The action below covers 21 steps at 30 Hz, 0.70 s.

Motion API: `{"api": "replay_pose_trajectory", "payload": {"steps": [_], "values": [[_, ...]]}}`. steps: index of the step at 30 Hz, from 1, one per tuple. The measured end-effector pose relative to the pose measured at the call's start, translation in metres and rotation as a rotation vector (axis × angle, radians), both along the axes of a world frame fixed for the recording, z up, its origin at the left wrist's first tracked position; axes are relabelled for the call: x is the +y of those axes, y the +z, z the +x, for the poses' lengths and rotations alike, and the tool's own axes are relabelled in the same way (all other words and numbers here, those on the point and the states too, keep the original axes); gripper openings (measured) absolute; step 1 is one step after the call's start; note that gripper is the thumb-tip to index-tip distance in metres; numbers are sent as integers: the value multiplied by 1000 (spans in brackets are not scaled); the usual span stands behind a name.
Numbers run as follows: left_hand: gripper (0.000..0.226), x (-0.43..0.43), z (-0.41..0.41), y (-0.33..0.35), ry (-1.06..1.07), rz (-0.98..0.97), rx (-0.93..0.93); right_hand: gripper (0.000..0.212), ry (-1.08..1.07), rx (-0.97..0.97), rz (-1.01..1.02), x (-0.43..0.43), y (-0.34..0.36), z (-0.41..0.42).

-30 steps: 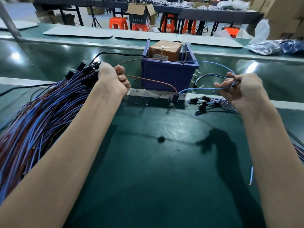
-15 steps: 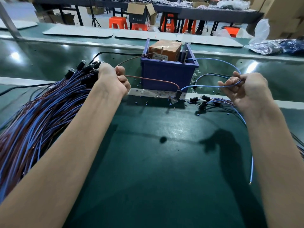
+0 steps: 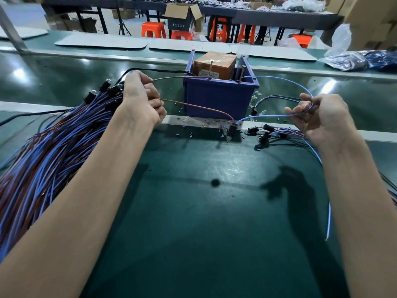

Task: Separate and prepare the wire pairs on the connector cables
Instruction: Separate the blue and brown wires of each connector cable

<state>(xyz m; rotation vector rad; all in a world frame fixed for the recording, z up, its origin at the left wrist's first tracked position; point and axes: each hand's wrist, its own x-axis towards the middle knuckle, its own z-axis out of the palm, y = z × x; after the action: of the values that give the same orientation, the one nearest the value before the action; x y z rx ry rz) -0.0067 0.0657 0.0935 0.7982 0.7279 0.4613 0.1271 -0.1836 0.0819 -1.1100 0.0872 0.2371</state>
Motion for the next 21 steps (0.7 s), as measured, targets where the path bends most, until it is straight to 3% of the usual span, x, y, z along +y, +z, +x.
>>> {"api": "replay_pose_trajectory", "payload": {"steps": [13,21], "values": [[20,7,-5,-4,-107,55,-61,27,35,-11,-49,1,-2,0],[19,8,-4,-5,-87,20,-92,30,111,-52,-199,5,-5,-3]]}}
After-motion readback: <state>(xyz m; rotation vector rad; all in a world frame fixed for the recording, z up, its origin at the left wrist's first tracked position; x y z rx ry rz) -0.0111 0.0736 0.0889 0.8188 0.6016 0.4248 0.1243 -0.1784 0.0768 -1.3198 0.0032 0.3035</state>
